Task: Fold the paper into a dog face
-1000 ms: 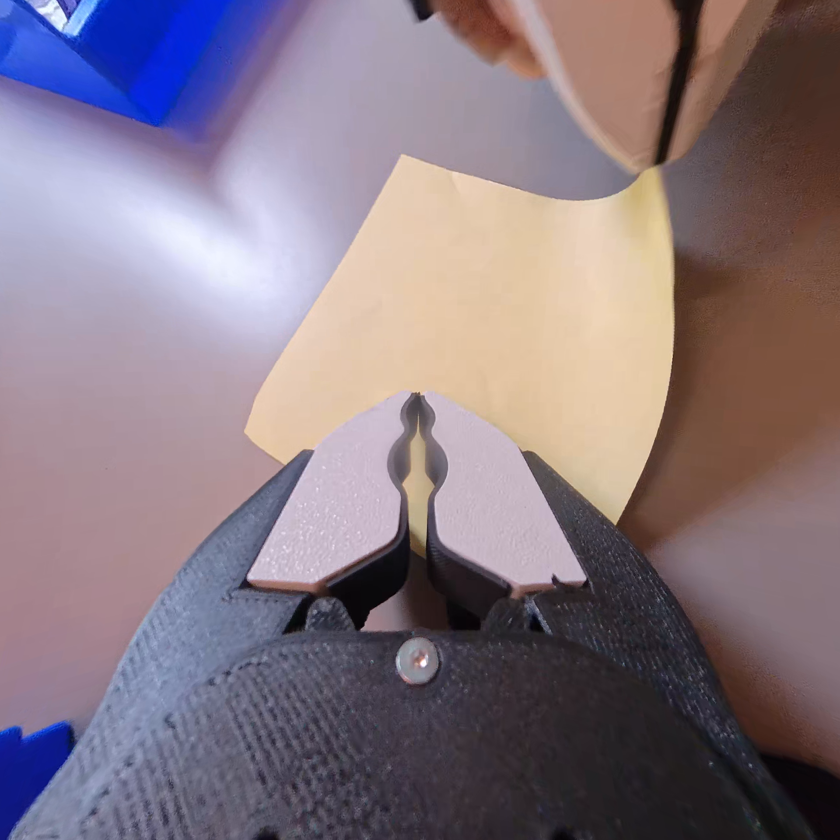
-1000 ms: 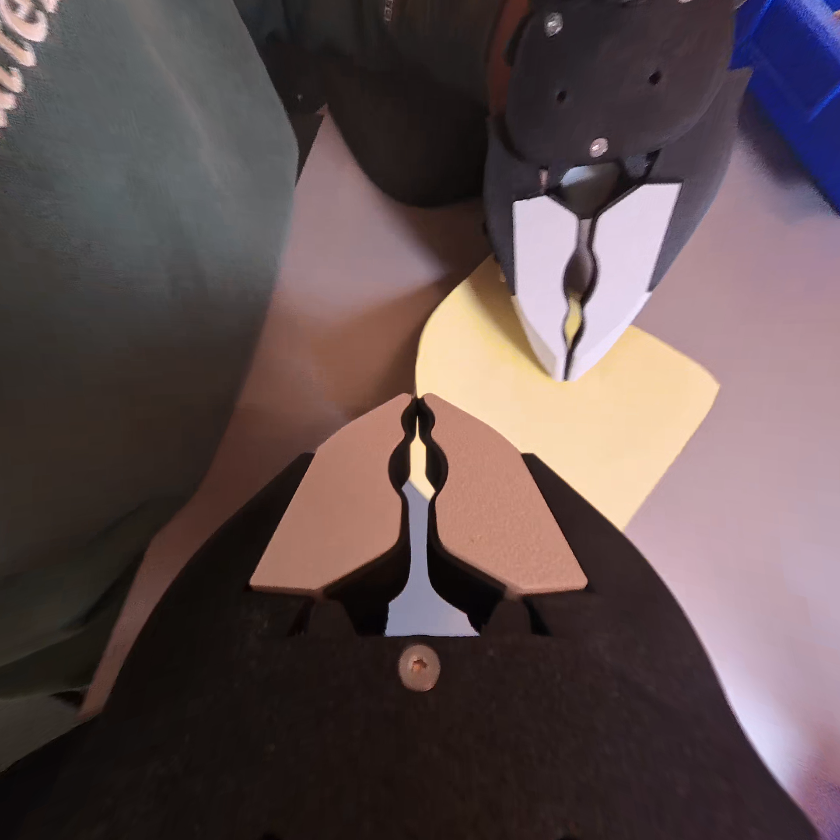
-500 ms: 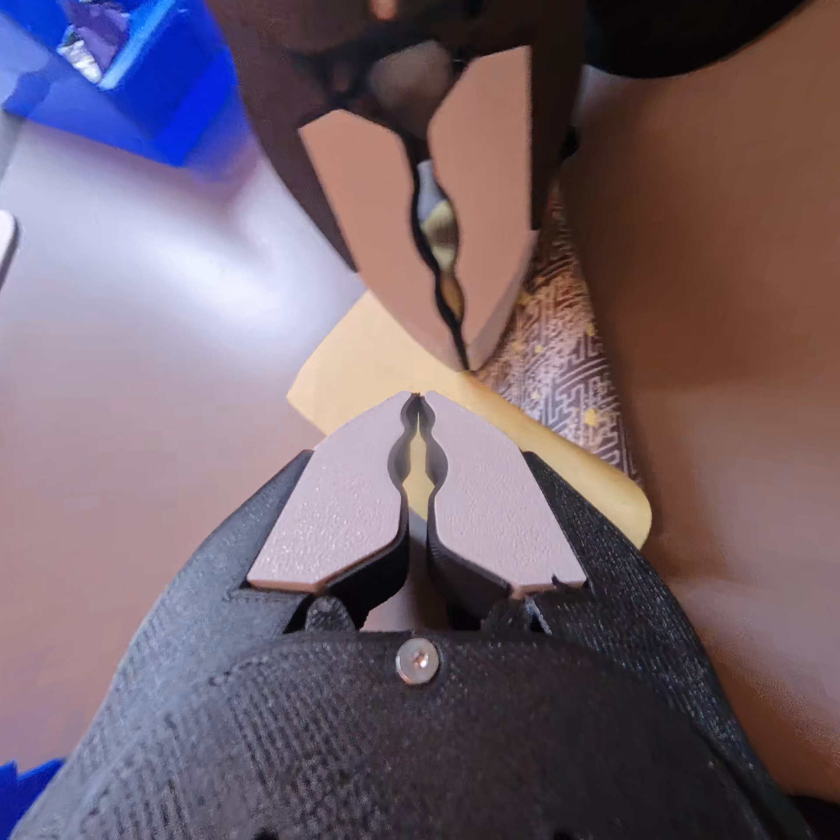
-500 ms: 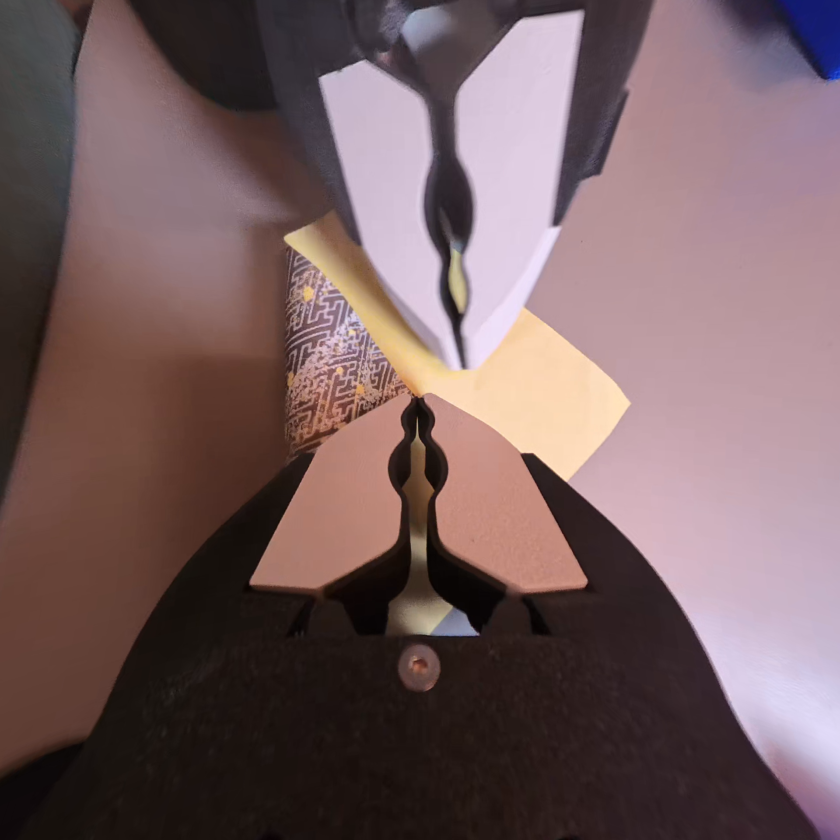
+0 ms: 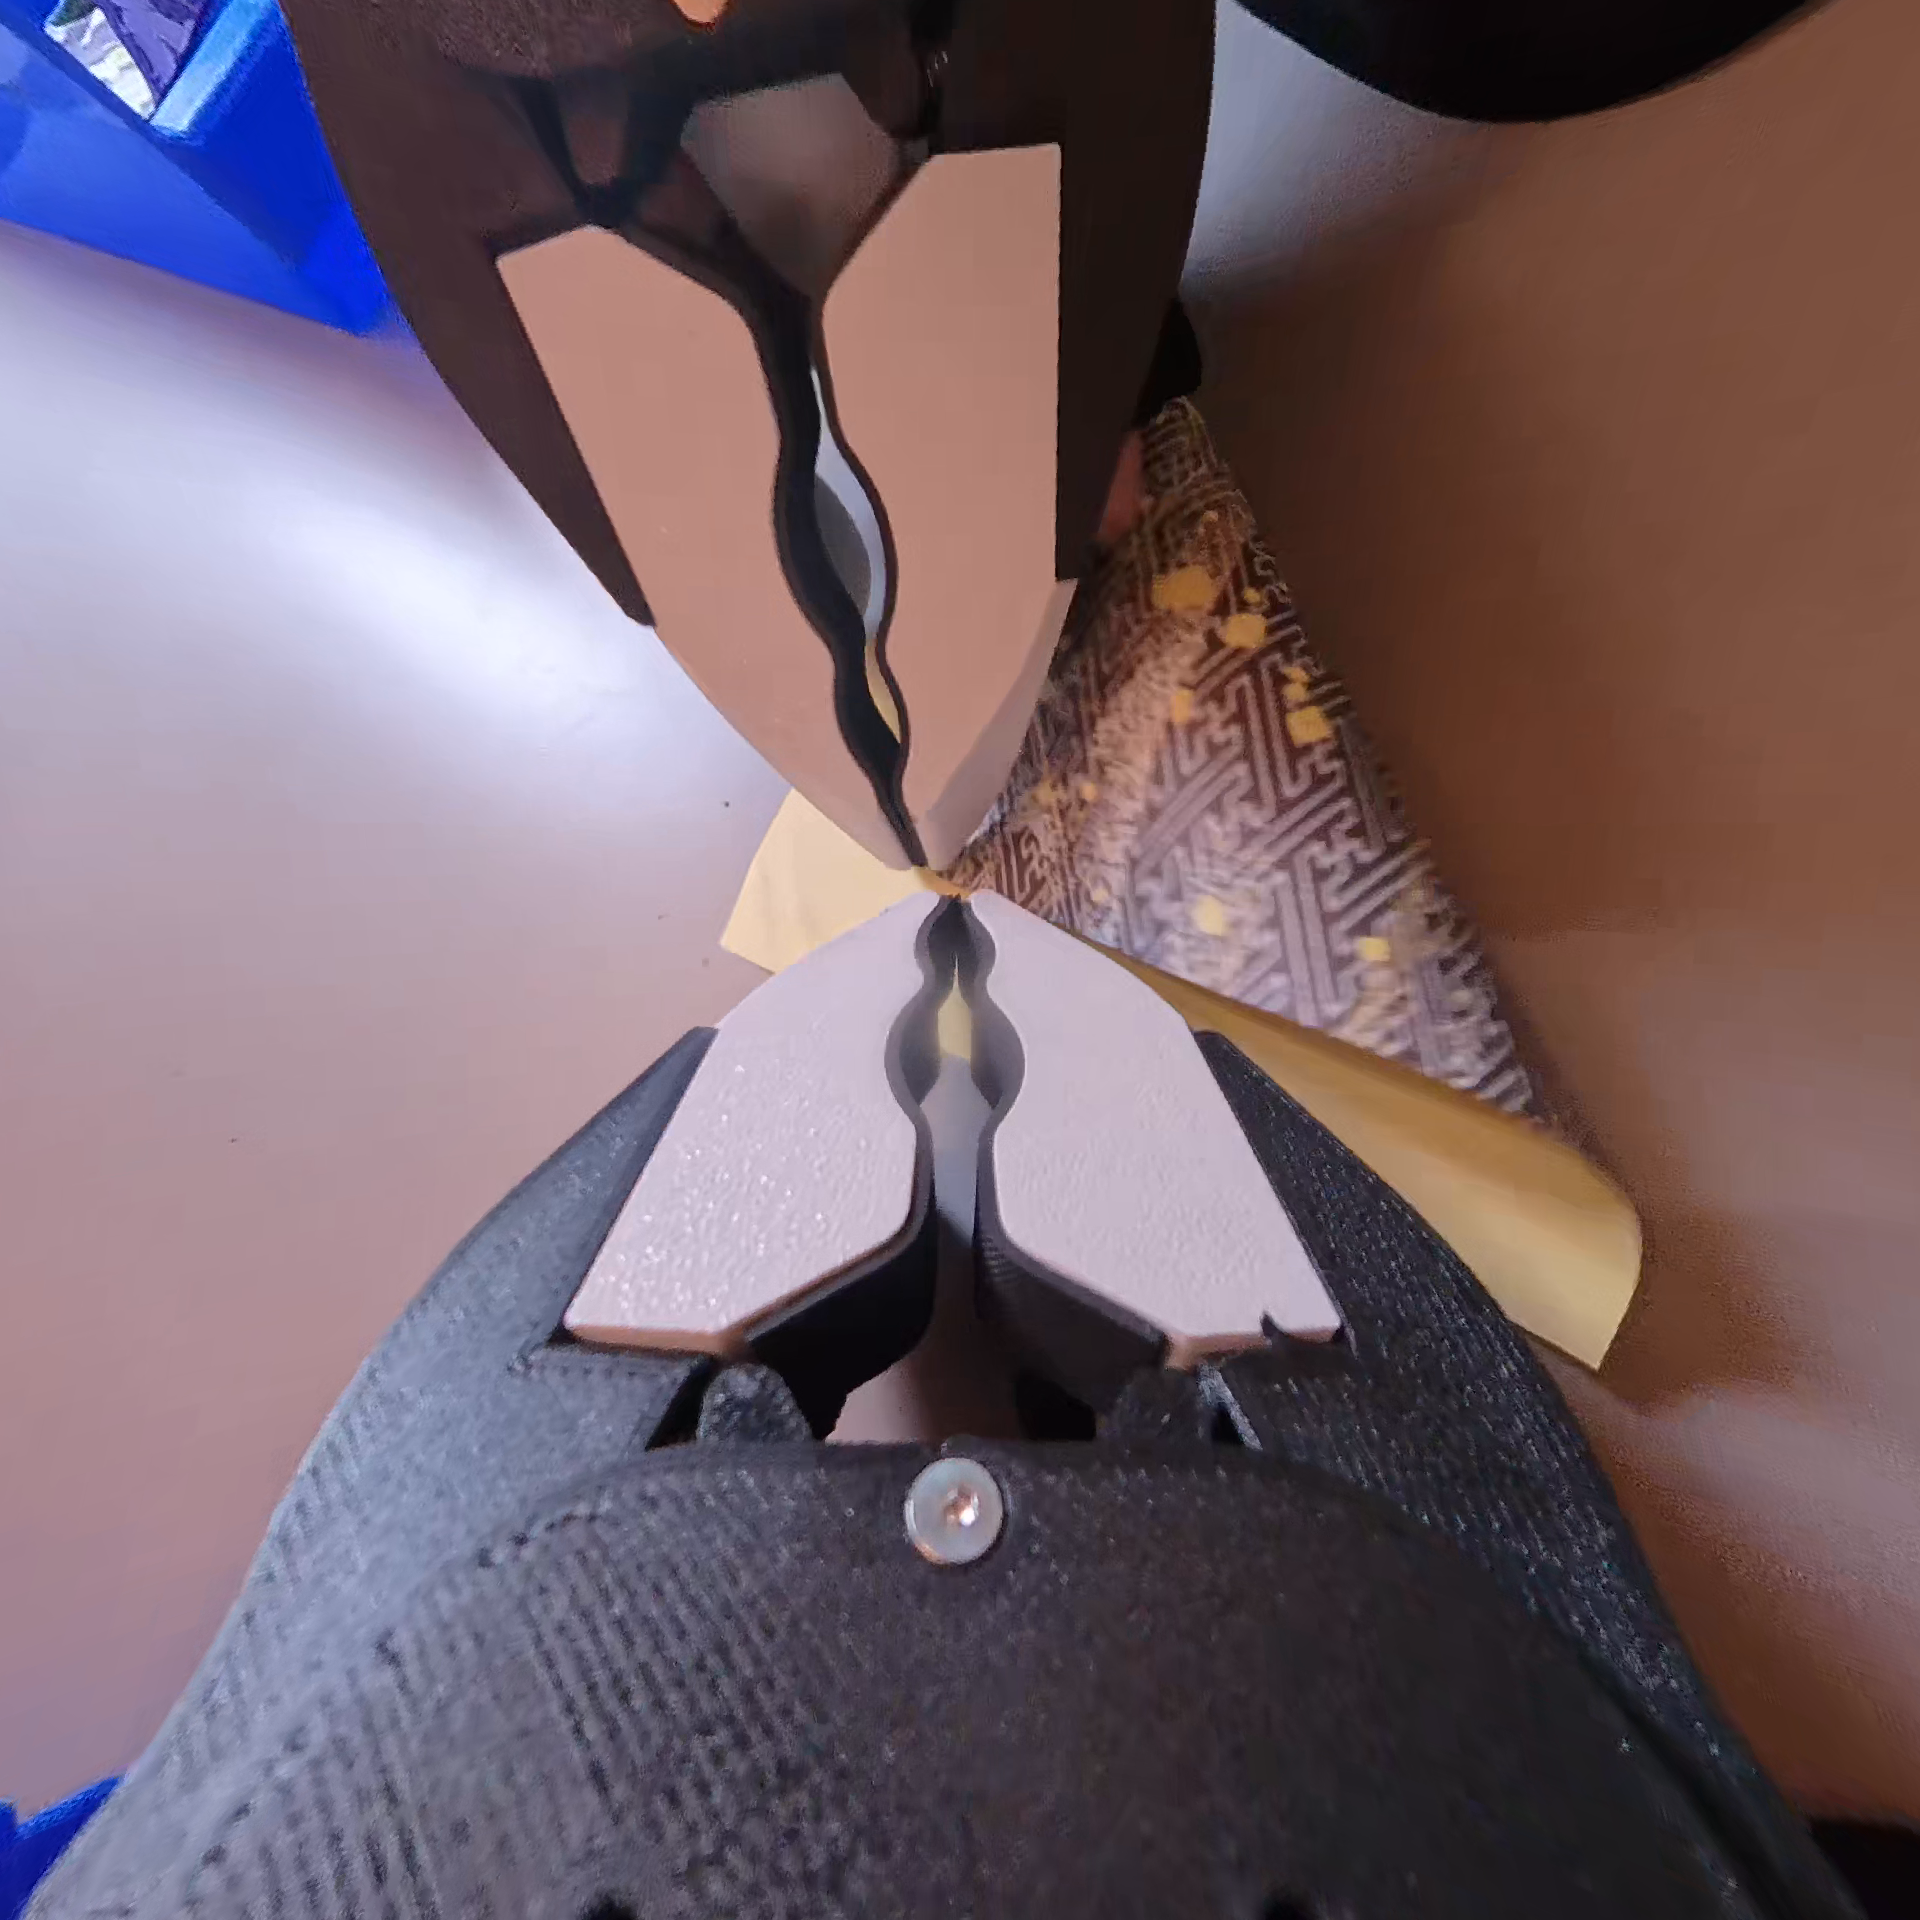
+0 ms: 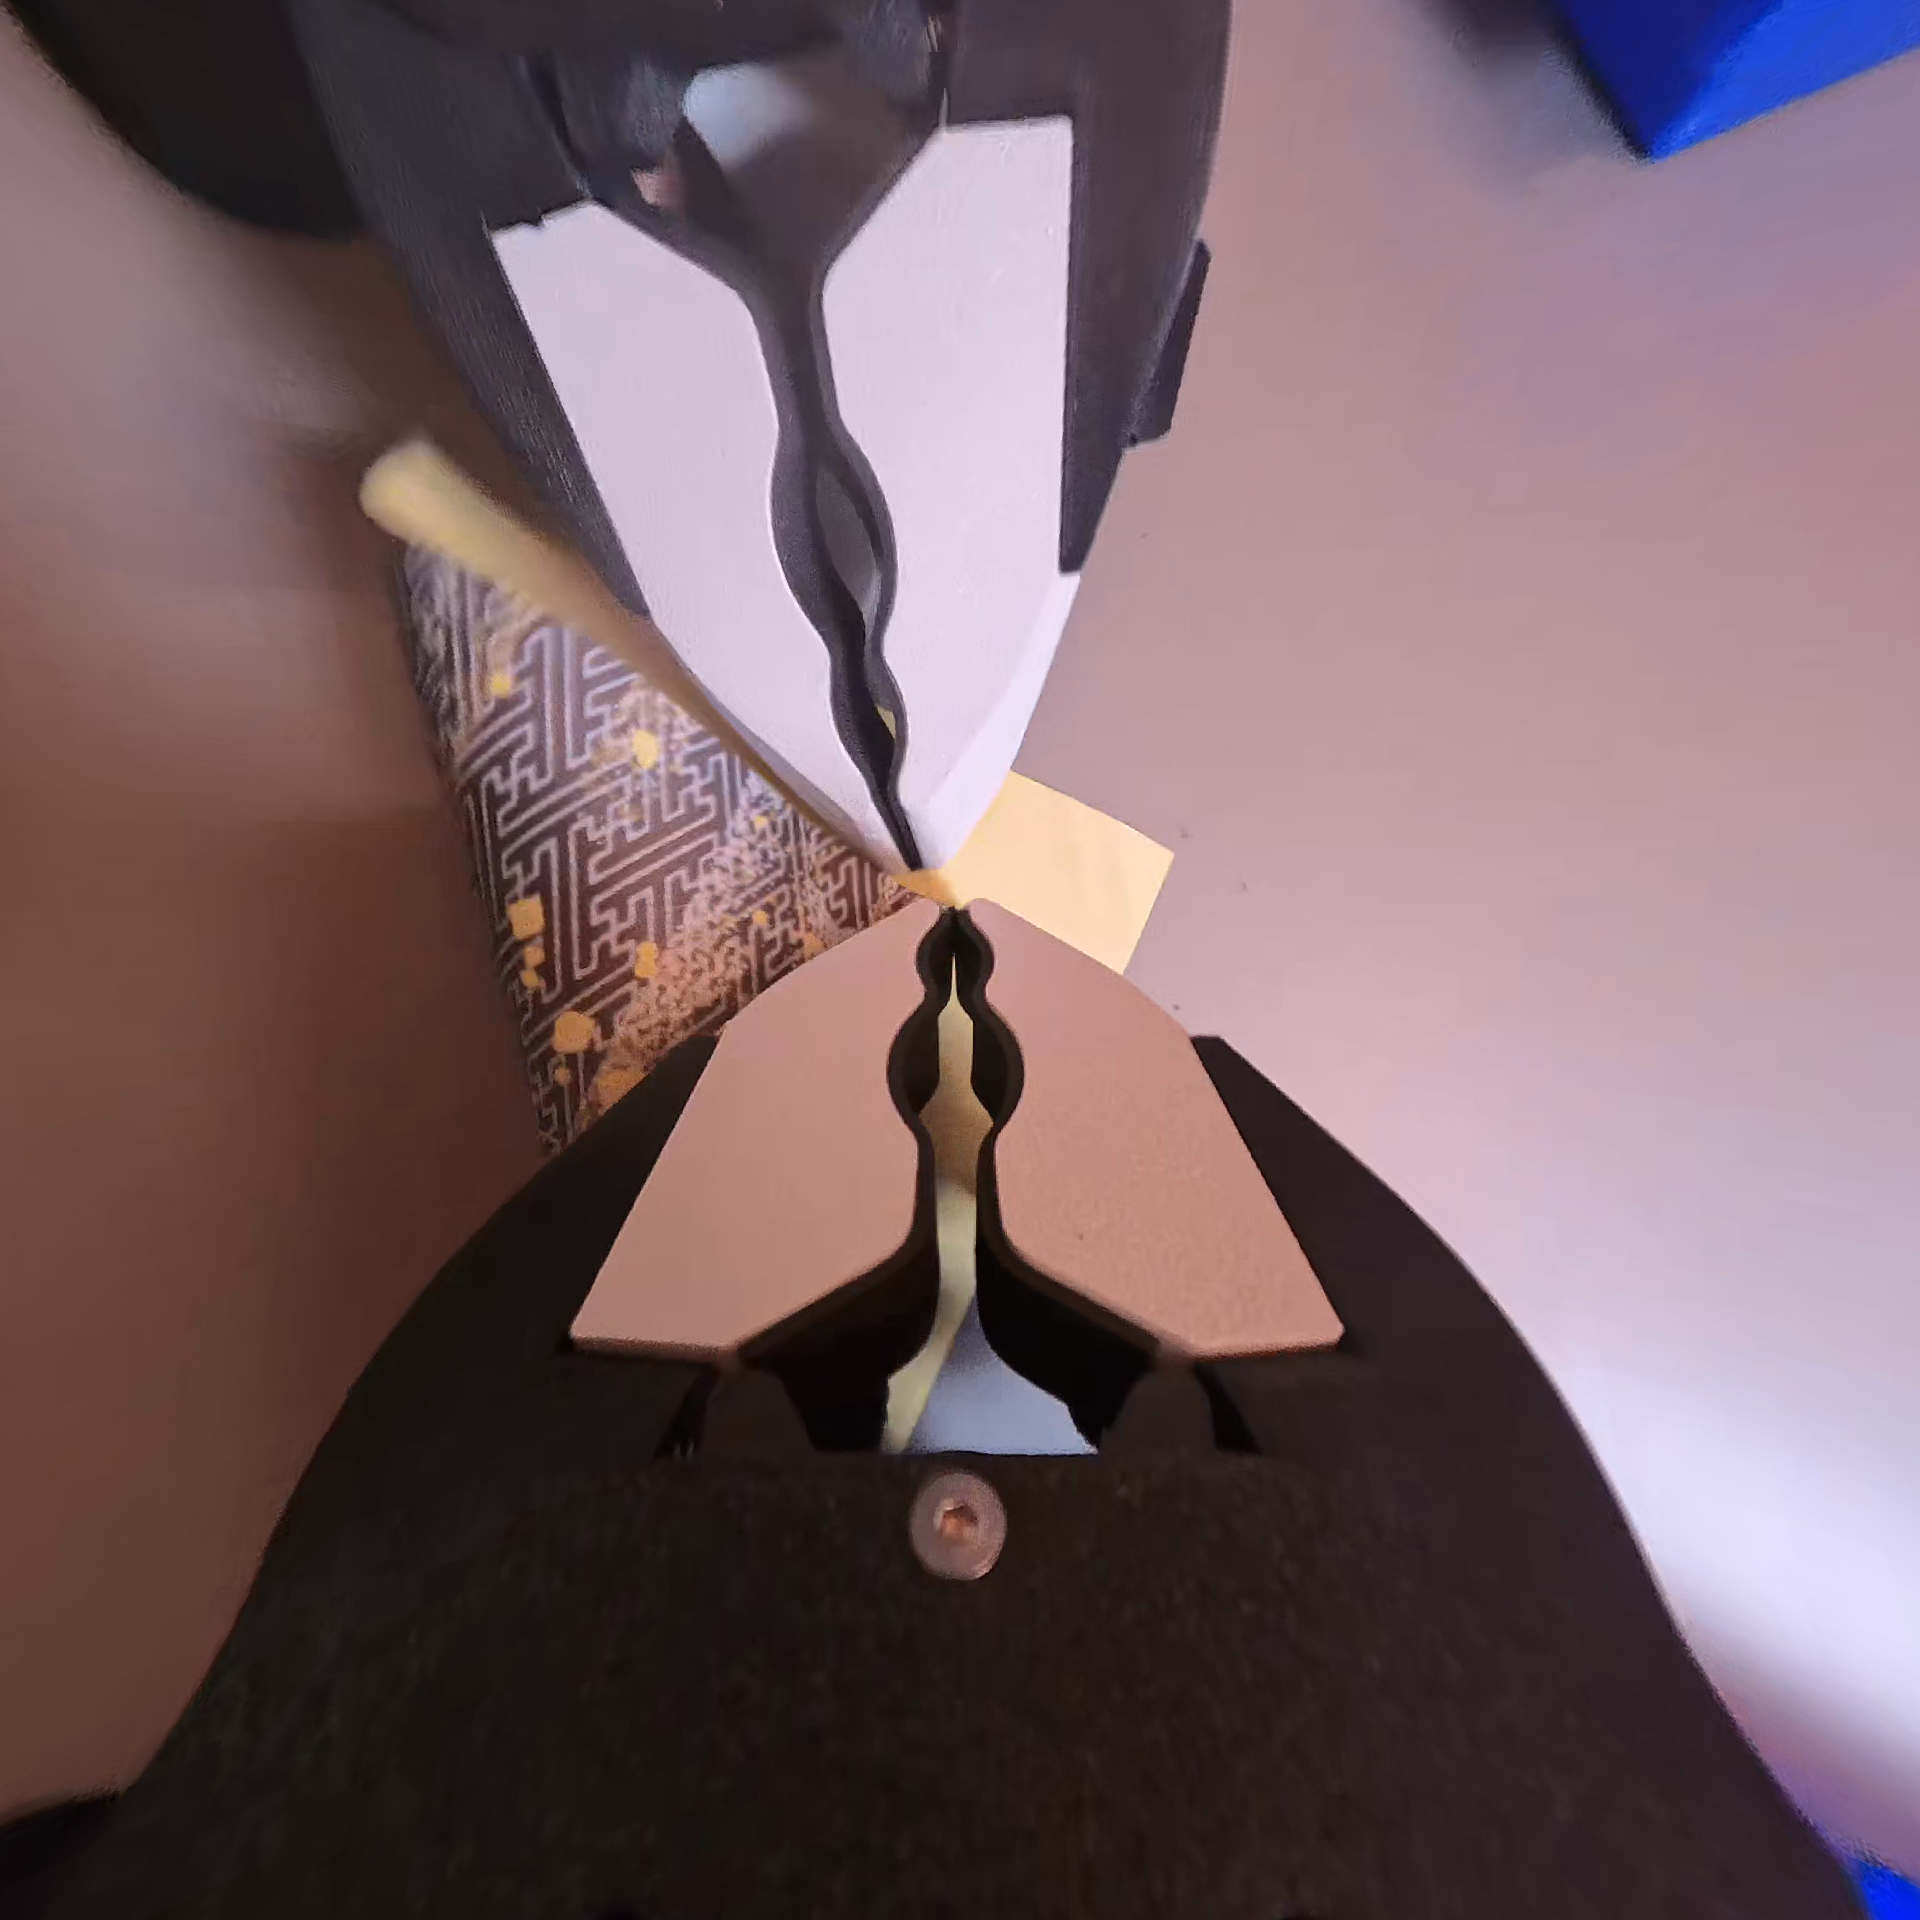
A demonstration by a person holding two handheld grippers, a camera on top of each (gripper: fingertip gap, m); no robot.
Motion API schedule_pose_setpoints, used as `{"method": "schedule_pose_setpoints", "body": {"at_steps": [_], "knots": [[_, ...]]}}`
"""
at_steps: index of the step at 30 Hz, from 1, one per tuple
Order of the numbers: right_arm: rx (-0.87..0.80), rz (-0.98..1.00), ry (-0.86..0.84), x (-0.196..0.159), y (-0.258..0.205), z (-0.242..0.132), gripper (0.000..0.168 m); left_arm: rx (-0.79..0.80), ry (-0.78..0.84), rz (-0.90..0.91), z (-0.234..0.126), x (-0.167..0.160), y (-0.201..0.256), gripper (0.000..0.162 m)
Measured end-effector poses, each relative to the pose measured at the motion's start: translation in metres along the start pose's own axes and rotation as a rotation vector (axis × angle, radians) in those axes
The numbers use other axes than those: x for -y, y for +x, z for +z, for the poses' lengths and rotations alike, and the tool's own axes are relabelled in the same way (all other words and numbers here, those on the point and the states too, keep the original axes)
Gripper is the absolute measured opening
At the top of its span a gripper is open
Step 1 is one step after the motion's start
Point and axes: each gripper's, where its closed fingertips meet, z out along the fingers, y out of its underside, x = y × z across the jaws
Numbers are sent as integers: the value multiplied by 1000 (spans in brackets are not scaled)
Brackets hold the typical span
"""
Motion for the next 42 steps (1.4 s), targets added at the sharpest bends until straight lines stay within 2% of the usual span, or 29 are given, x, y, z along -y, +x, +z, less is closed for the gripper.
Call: {"method": "schedule_pose_setpoints", "body": {"at_steps": [2, 5, 12, 15, 18, 22, 24, 42], "knots": [[0, -11, 0, 1, -2, 1, 0, -17, 4, -5, -1, 0, 1, 0], [-23, -34, -11, 1, -2, 1, 0, 92, -33, -18, -9, -8, -23, 0], [28, 11, 7, 5, -1, 3, 0, 52, -41, 1, -6, -9, -14, 0], [-1, 50, 38, 11, 12, 1, 0, 34, -31, 0, -6, -8, -9, 0], [-36, 3, -17, 2, 18, 5, 0, 28, -26, -1, -6, -7, -8, 0], [-34, -4, 0, 4, 15, 5, 0, 25, -27, -2, -7, -7, -7, 0], [-34, 1, 4, 4, 15, 5, 0, 74, -40, -9, -8, -9, -16, 0], [-51, 14, 32, 4, 23, 5, 0, 44, -16, -34, -8, -7, -6, 0]]}}
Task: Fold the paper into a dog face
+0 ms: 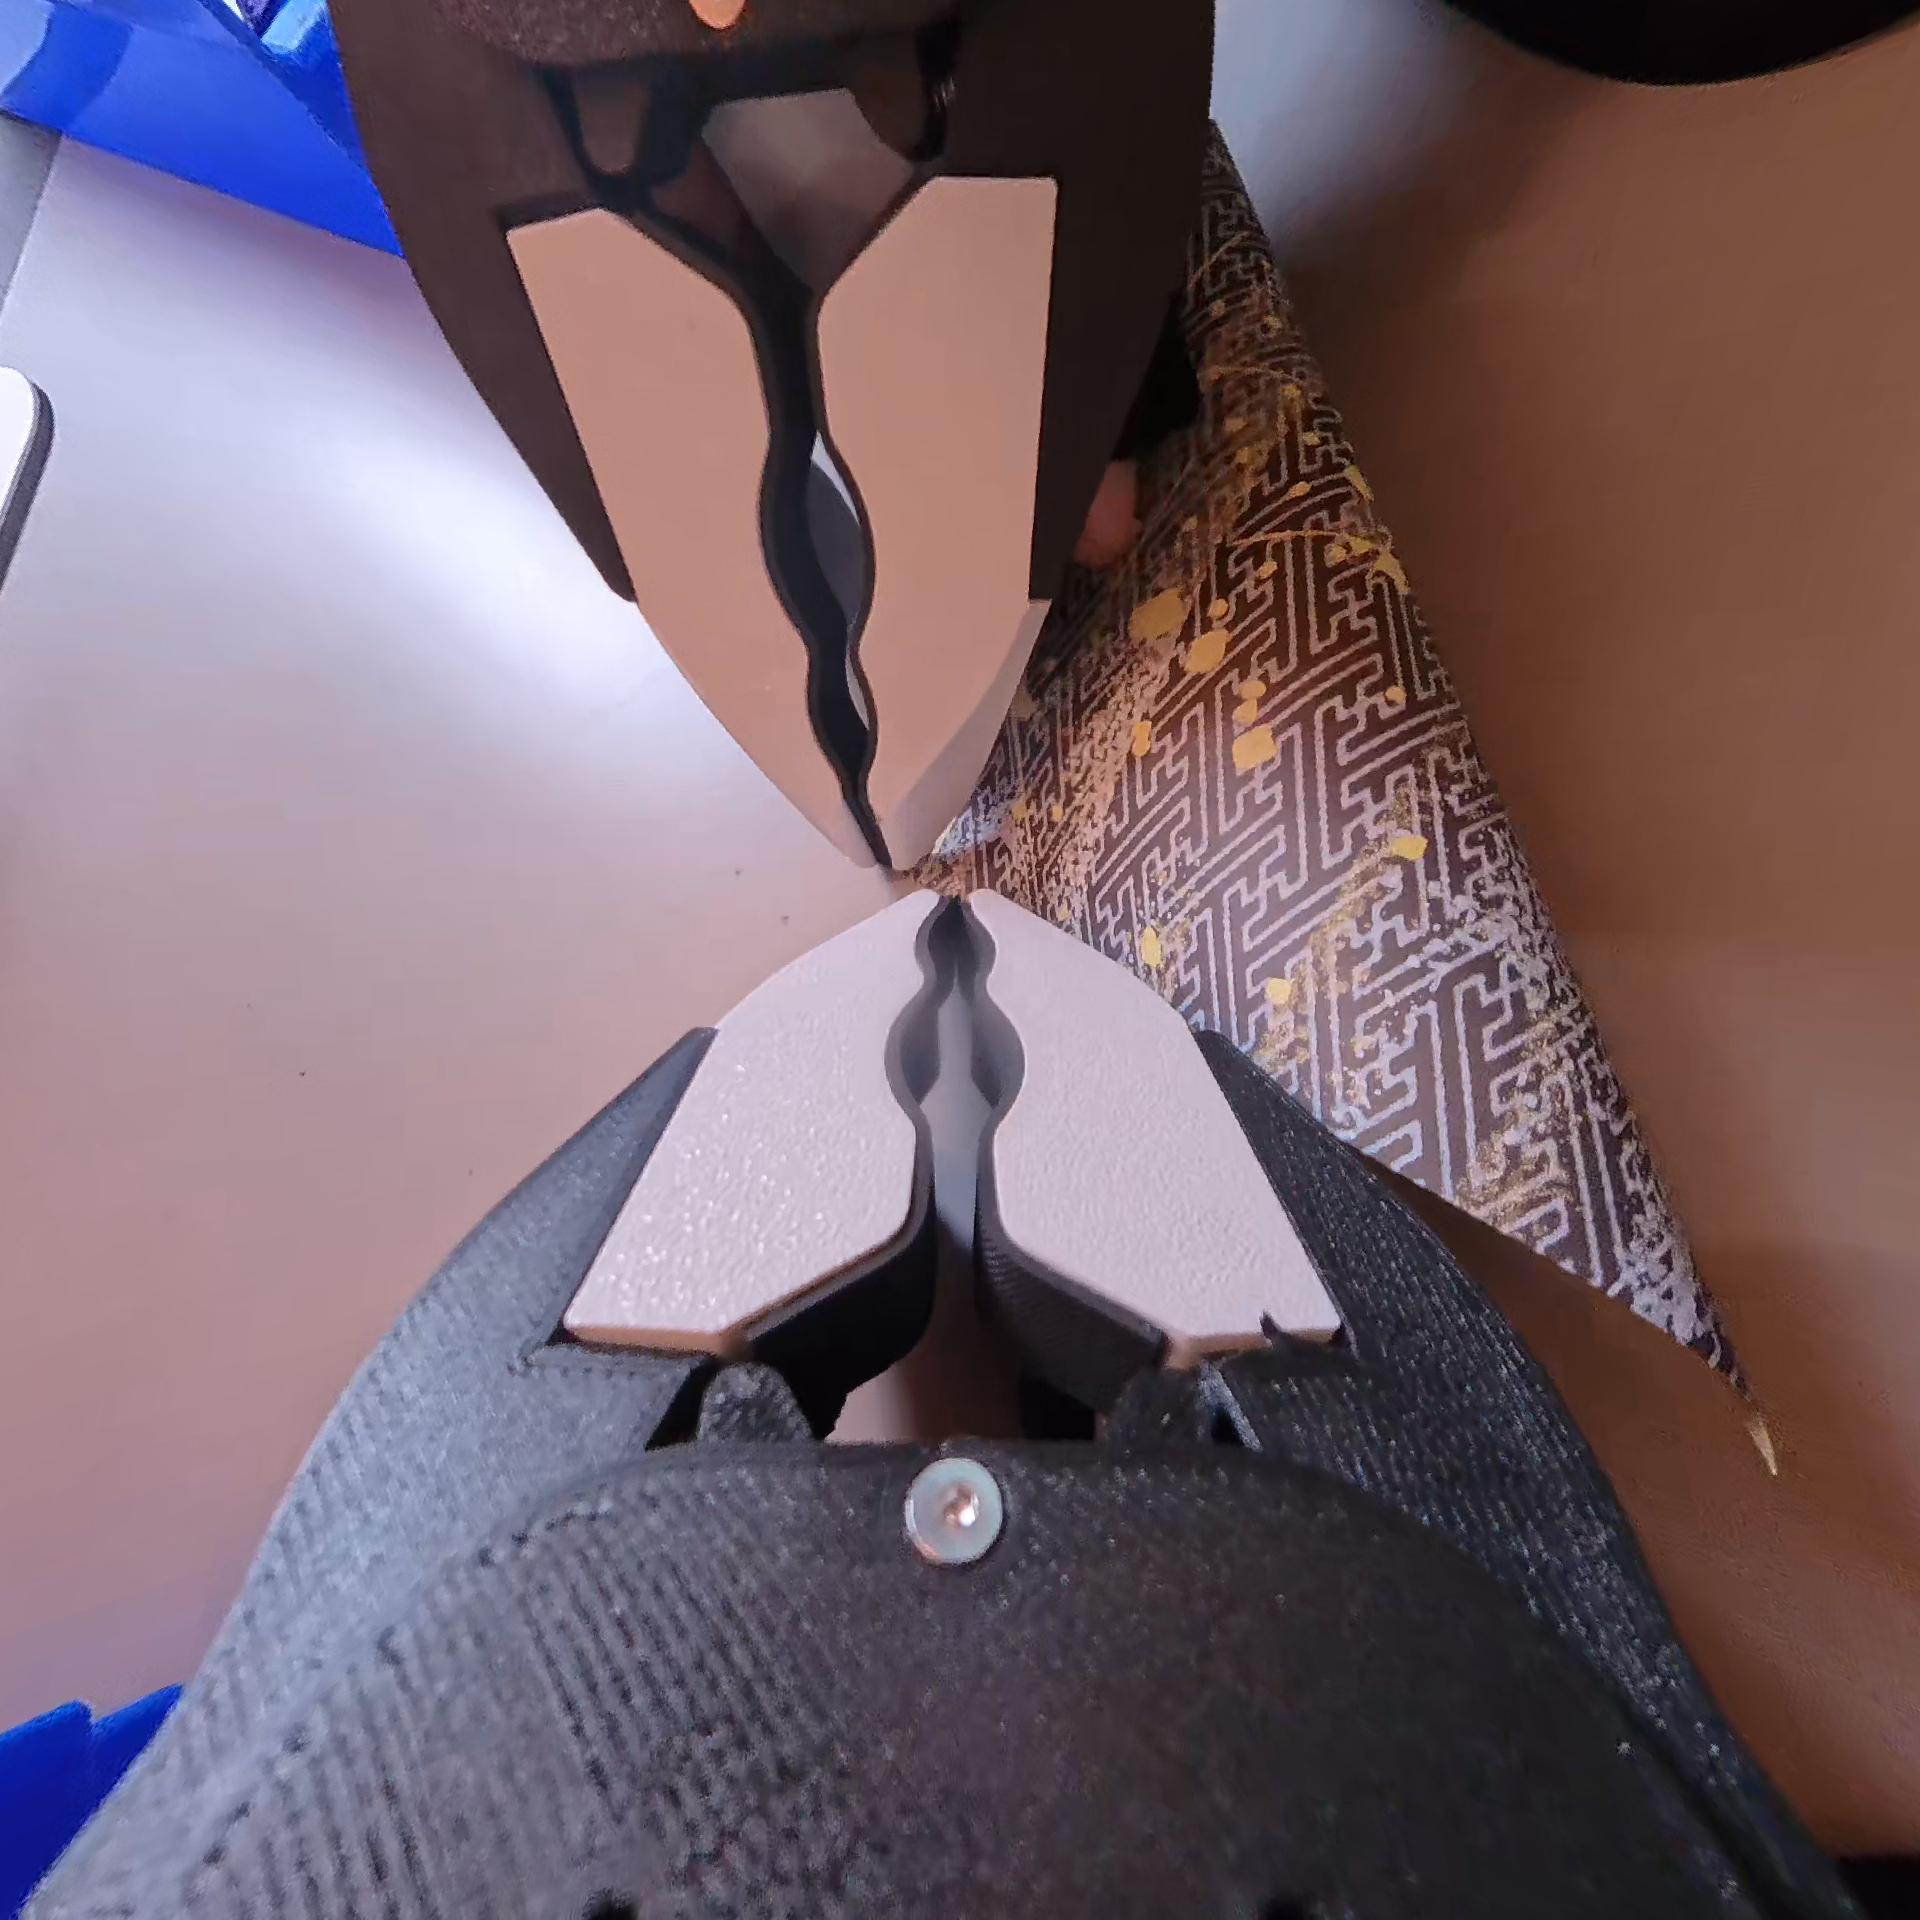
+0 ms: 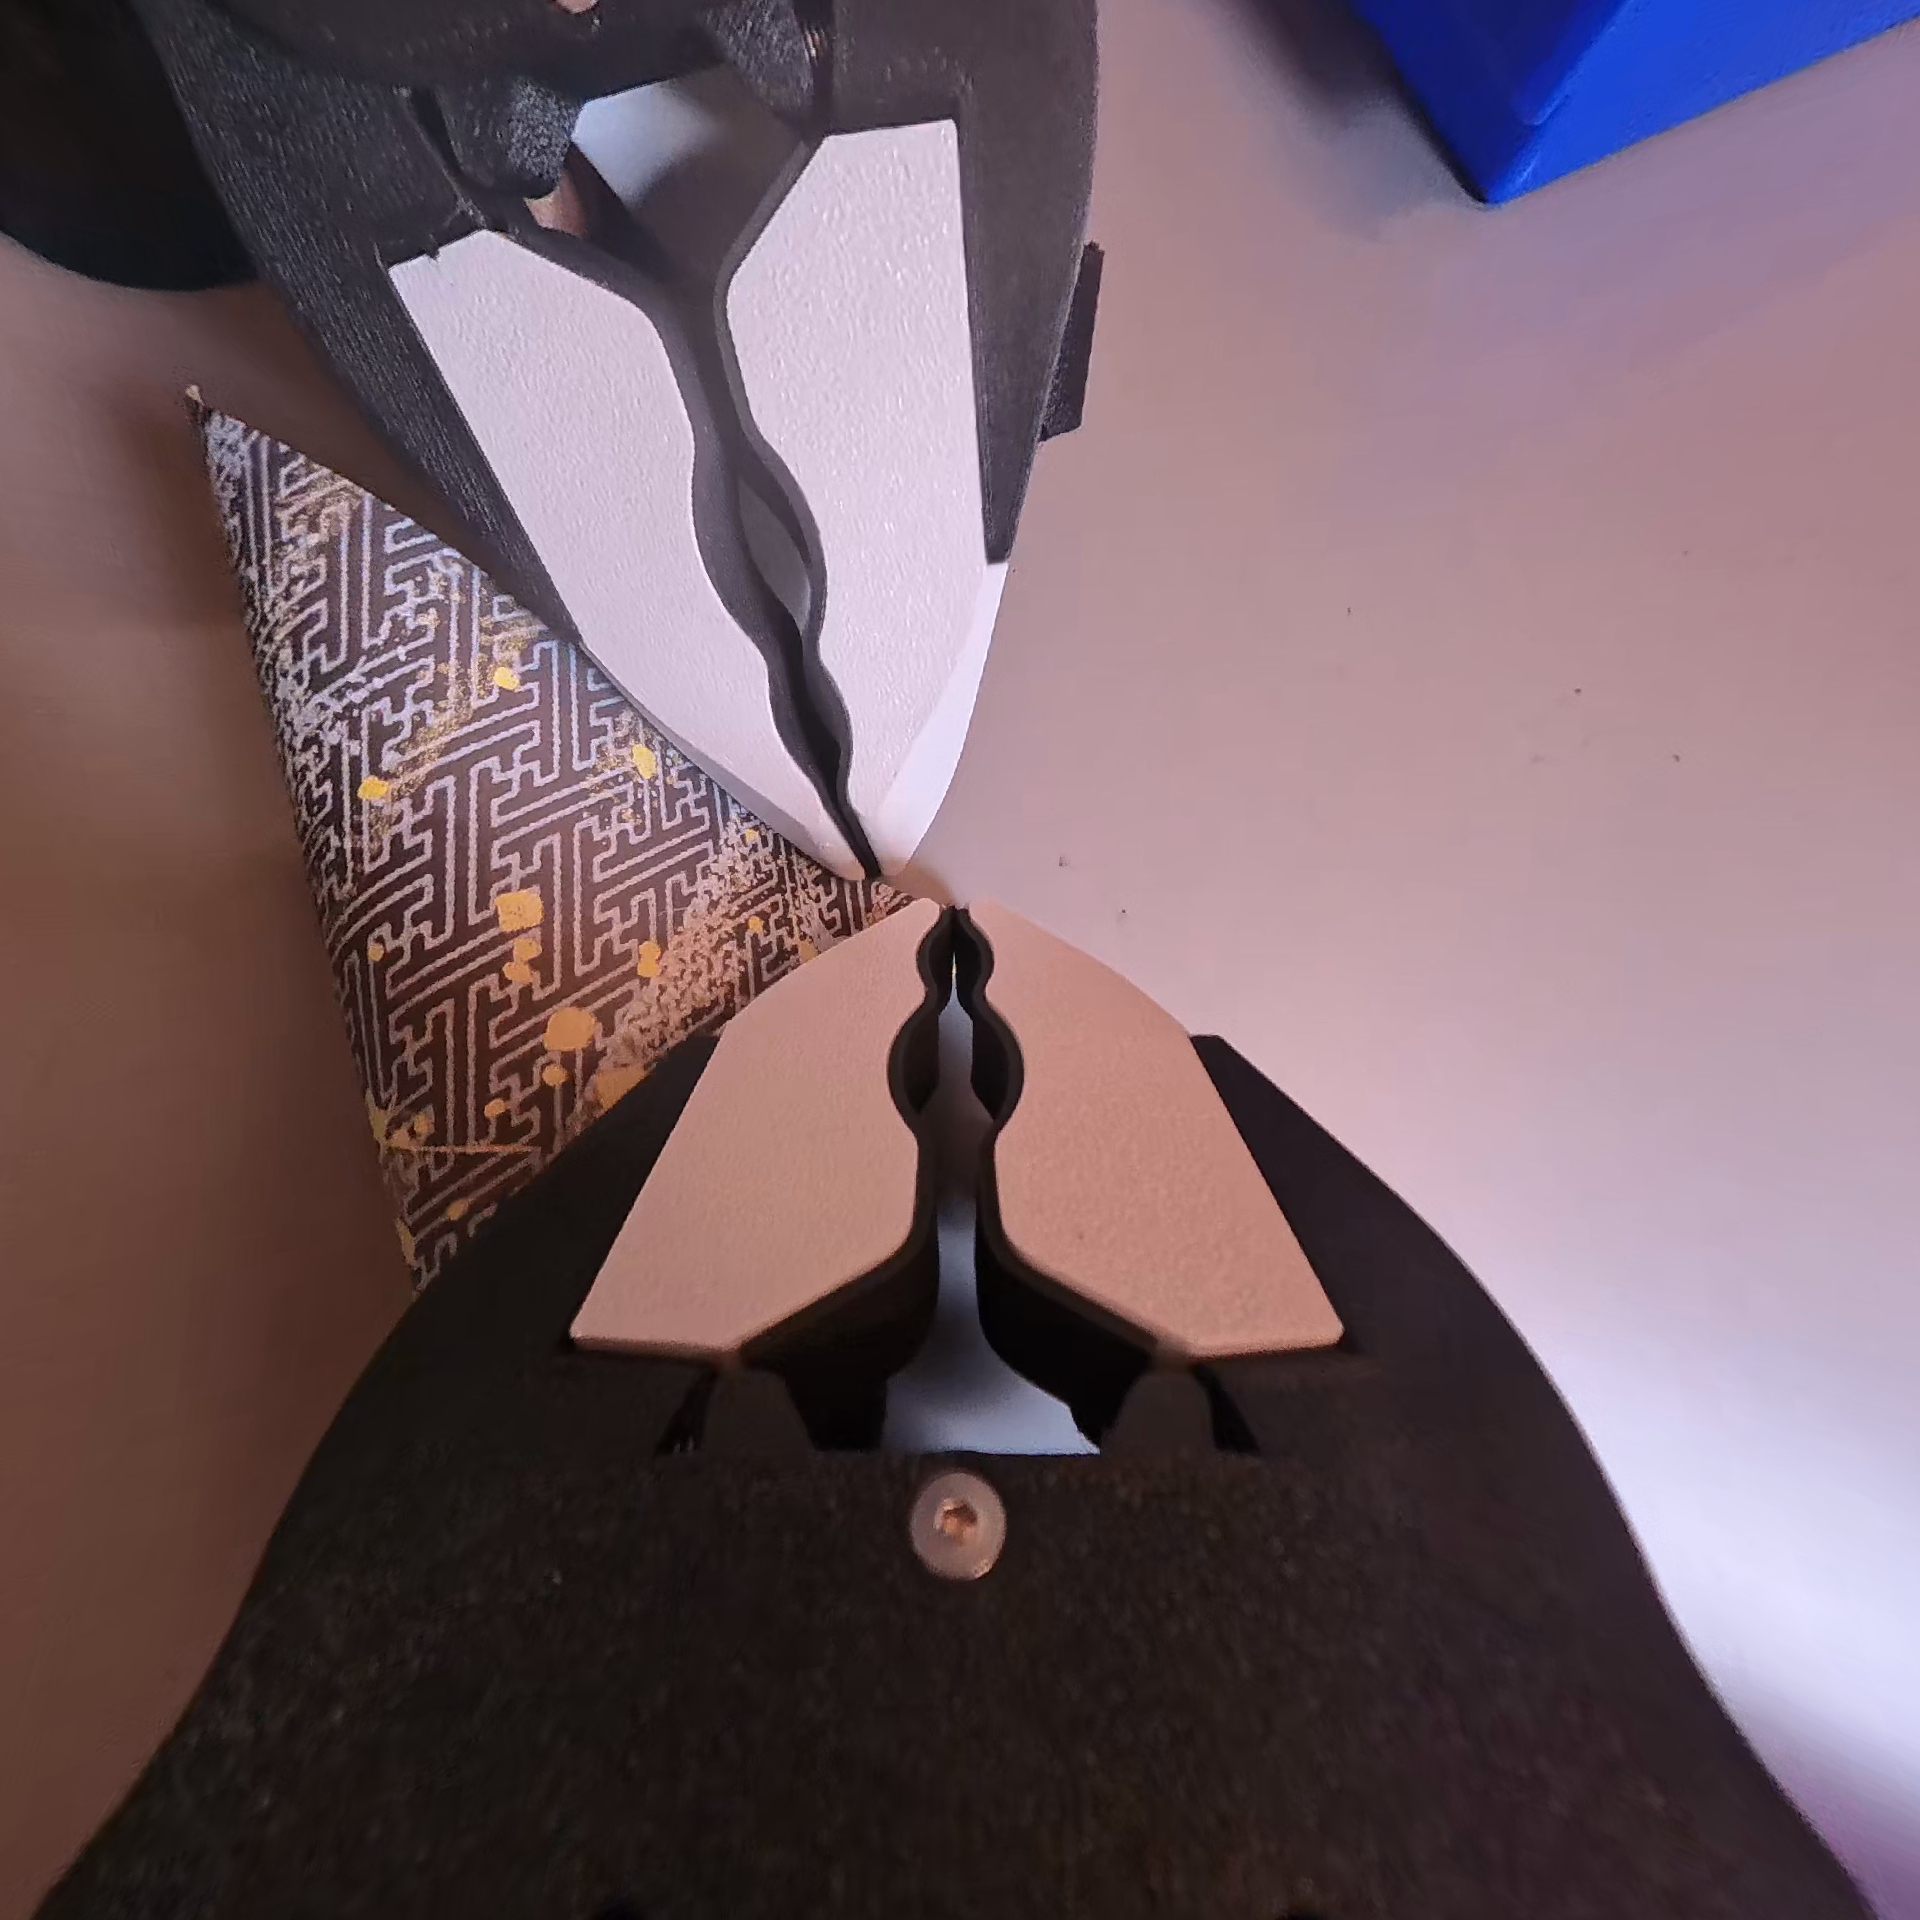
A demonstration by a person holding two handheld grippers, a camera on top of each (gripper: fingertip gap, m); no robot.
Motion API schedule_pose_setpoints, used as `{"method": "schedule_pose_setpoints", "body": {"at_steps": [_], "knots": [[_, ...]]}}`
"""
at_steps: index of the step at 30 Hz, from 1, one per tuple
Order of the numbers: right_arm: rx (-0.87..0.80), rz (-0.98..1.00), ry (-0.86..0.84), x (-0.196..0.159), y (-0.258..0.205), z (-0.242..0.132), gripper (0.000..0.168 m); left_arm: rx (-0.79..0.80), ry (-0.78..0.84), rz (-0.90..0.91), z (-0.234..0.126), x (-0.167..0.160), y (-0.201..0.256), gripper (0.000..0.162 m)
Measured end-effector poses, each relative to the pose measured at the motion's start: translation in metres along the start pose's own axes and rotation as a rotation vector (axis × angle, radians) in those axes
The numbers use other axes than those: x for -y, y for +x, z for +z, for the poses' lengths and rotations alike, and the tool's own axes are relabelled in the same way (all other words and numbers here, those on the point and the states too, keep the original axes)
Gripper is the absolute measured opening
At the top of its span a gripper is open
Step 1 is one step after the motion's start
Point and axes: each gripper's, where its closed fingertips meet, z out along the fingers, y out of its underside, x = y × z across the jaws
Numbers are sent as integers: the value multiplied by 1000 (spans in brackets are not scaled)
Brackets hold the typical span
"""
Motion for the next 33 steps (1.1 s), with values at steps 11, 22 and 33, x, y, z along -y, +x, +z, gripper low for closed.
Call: {"method": "schedule_pose_setpoints", "body": {"at_steps": [11, 22, 33], "knots": [[-9, -41, 9, -5, -7, -6, 0, 6, 1, -19, -1, 0, 0, 0], [-56, -55, 26, -3, 0, -12, 0, -40, 130, -124, -21, 11, -5, 0], [-615, -332, 480, 94, 29, -183, 0, 345, 494, -289, -98, 41, -89, 0]]}}
